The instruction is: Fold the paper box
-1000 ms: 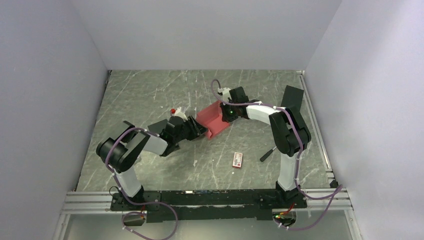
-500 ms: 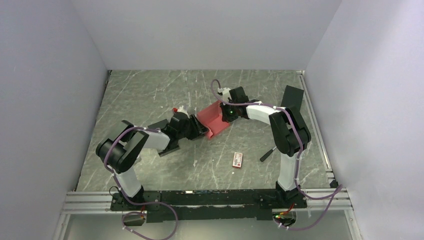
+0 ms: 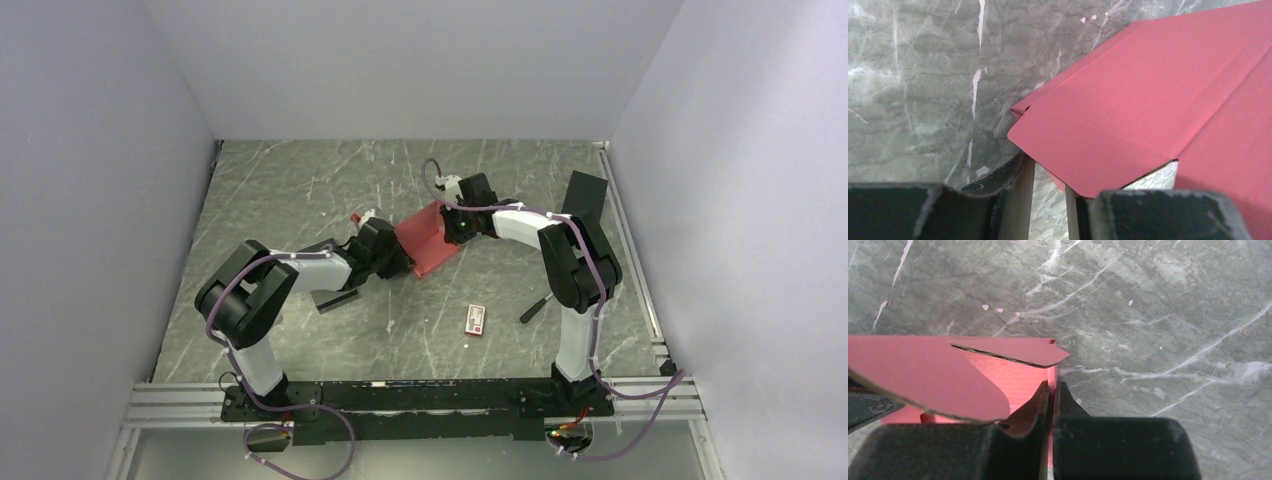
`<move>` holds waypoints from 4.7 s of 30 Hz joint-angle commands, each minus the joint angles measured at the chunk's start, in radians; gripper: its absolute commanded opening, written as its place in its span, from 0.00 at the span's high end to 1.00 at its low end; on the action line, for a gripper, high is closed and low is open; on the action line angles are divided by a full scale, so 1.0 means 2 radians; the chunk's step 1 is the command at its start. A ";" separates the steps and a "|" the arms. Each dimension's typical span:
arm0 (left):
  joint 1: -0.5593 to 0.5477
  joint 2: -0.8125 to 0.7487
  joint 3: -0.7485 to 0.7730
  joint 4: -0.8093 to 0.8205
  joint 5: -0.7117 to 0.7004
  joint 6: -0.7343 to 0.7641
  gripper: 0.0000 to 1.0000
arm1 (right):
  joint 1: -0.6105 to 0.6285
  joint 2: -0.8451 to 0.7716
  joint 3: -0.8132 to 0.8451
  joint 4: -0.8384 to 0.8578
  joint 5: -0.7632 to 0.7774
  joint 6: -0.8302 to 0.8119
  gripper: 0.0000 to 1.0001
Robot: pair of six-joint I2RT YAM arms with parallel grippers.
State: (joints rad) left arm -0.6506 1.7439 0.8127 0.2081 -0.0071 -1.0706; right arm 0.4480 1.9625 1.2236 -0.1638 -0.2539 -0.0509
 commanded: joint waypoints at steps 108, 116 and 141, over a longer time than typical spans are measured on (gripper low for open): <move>-0.013 0.067 0.140 -0.179 -0.113 0.479 1.00 | -0.013 -0.175 -0.127 0.124 -0.200 -0.165 0.98; -0.044 0.098 0.152 -0.200 -0.215 0.484 0.99 | -0.013 -0.170 -0.126 0.124 -0.195 -0.158 0.98; -0.017 0.079 0.114 -0.148 -0.141 0.449 0.70 | -0.012 -0.154 -0.117 0.115 -0.194 -0.148 0.98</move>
State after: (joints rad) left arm -0.7376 1.8988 1.1030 -0.0540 -0.3893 -0.1135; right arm 0.4206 1.6440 0.9714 0.0555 -0.6350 -0.3576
